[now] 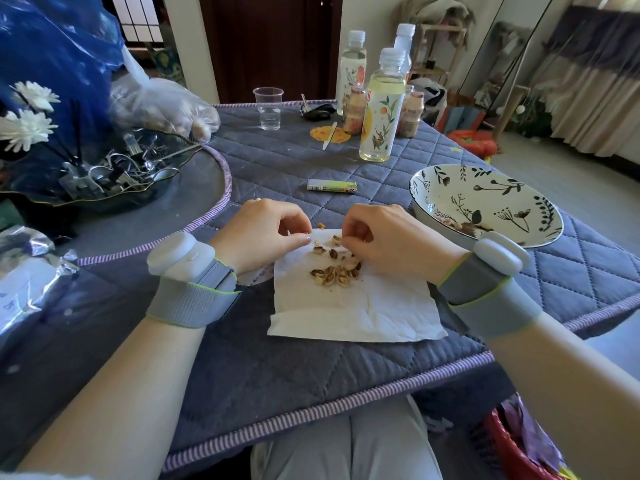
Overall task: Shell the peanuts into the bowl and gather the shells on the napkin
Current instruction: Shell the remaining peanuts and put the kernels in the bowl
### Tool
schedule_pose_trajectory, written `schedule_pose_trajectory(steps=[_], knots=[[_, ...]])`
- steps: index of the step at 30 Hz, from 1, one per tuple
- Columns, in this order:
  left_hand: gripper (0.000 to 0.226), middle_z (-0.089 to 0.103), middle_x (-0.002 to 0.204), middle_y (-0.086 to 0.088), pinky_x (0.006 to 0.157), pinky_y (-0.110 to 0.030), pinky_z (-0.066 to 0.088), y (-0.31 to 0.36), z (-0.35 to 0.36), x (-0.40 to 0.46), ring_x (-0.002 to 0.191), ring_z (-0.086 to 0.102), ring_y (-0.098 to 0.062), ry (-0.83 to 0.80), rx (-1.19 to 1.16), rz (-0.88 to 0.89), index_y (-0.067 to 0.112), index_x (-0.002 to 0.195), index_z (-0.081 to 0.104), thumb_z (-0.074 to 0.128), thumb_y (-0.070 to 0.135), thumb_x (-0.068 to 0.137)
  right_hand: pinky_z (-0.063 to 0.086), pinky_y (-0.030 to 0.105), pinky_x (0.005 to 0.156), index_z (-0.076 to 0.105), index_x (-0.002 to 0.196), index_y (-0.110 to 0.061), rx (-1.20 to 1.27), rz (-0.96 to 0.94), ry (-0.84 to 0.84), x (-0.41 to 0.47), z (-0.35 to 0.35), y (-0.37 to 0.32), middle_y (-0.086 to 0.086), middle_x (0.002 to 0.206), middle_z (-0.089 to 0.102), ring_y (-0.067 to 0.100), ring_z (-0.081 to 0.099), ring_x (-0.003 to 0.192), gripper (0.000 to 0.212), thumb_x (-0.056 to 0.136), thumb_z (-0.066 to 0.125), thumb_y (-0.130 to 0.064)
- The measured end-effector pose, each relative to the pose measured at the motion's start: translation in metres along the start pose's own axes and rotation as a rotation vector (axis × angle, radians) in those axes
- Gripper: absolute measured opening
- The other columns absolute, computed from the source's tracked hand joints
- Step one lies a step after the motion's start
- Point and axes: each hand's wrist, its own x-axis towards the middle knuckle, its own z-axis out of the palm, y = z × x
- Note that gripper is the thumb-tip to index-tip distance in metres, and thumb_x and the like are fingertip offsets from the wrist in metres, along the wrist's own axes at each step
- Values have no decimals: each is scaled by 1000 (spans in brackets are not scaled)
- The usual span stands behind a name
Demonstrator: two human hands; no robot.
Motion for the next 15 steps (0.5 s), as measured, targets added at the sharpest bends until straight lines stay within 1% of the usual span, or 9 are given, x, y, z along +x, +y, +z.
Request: schedule_pose_trajectory(steps=[3, 6, 7, 8, 11, 13, 15], knots=[[11, 64, 78, 7, 62, -5, 37, 3, 1, 0, 72, 56, -3, 12, -50, 3, 20, 91, 67, 66, 25, 80, 41, 24, 70, 60, 98, -13, 20, -6, 37, 0, -2, 0, -2, 81, 59, 16, 51, 74, 15, 89, 50, -20], [4, 65, 75, 14, 62, -6, 40, 12, 7, 2, 72, 58, -3, 18, -170, 10, 24, 83, 67, 67, 22, 79, 35, 13, 61, 65, 91, -10, 29, -36, 96, -3, -8, 1, -4, 78, 58, 9, 48, 65, 16, 88, 50, -16], [6, 65, 75, 15, 63, -5, 41, 16, 10, 4, 71, 58, -1, 19, -225, 15, 26, 80, 66, 68, 21, 79, 36, 12, 63, 65, 89, -10, 28, -40, 113, -5, -13, 1, -3, 78, 59, 7, 47, 63, 16, 88, 50, -15], [9, 66, 74, 14, 63, -4, 41, 20, 12, 5, 69, 58, 2, 25, -275, 22, 29, 78, 65, 68, 20, 78, 36, 13, 65, 65, 89, -9, 24, -41, 134, -8, -19, 2, -1, 79, 60, 7, 48, 64, 16, 87, 51, -14], [14, 67, 73, 12, 62, -4, 42, 38, 13, 17, 65, 57, 5, 57, -326, 59, 32, 73, 63, 69, 21, 78, 37, 23, 67, 65, 87, -8, -1, -22, 224, -20, -47, 13, 5, 83, 66, 19, 55, 74, 15, 86, 51, -13], [10, 67, 74, 10, 62, -7, 43, 54, 13, 30, 65, 57, 2, 63, -311, 84, 30, 75, 65, 68, 21, 79, 39, 27, 70, 64, 88, -9, -39, 32, 258, -28, -67, 30, 6, 84, 67, 22, 57, 79, 15, 87, 50, -15], [4, 67, 76, 4, 63, -12, 44, 75, 13, 47, 66, 58, -3, 55, -279, 120, 23, 80, 67, 67, 19, 80, 38, 28, 69, 64, 89, -8, -90, 109, 283, -35, -83, 50, 7, 84, 66, 23, 56, 81, 16, 87, 50, -16]])
